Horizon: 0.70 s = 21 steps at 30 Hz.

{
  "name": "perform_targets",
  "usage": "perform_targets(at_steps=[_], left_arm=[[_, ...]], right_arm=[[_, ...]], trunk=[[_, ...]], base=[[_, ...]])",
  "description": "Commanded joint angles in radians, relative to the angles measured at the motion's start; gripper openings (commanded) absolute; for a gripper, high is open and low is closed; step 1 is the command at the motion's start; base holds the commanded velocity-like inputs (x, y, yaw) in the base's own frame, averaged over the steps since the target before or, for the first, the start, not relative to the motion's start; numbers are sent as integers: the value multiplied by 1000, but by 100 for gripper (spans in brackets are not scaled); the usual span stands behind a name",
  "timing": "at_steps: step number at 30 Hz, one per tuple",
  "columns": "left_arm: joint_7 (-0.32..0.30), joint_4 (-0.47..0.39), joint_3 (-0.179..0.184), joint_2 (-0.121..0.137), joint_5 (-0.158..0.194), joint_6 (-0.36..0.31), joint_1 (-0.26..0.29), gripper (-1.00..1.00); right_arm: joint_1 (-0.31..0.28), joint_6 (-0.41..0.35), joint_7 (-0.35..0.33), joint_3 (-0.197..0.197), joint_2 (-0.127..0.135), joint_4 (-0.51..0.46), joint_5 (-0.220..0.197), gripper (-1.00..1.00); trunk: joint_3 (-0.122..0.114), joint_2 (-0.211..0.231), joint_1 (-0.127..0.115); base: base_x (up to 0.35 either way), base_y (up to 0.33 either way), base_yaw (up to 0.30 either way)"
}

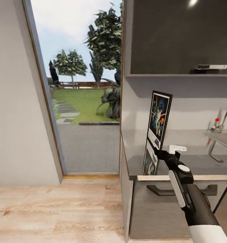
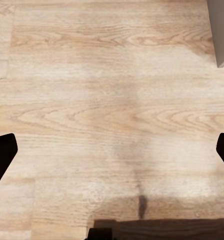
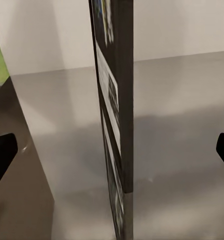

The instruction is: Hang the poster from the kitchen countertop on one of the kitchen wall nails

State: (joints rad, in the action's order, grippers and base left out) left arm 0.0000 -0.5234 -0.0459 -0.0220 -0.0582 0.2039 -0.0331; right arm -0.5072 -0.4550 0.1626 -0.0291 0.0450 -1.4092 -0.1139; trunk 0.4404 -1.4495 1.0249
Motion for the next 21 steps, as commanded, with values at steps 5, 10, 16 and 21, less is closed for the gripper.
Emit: perform_targets(at_steps=[5,10,16,21], left_arm=[[0,-1,-5,-1,-6,2,0,100],[0,-1,-5,-1,-6,2,0,100],[0,-1,-5,-1,-6,2,0,100],[0,-1,-5,-1,-6,2,-1,100]], right_arm=[[-1,-4,8,1,1,-1,-11,100],[-1,-3,8,0,1,17,-10,100],[-1,-2,8,-3,1,44,-12,100],[-1,-2,8,-4,1,49,-12,100]], trunk=[[1,-1,0],[1,-1,0],[1,-1,0],[1,-1,0]], base=[[175,0,0],[51,0,0],[6,0,0],[5,0,0]])
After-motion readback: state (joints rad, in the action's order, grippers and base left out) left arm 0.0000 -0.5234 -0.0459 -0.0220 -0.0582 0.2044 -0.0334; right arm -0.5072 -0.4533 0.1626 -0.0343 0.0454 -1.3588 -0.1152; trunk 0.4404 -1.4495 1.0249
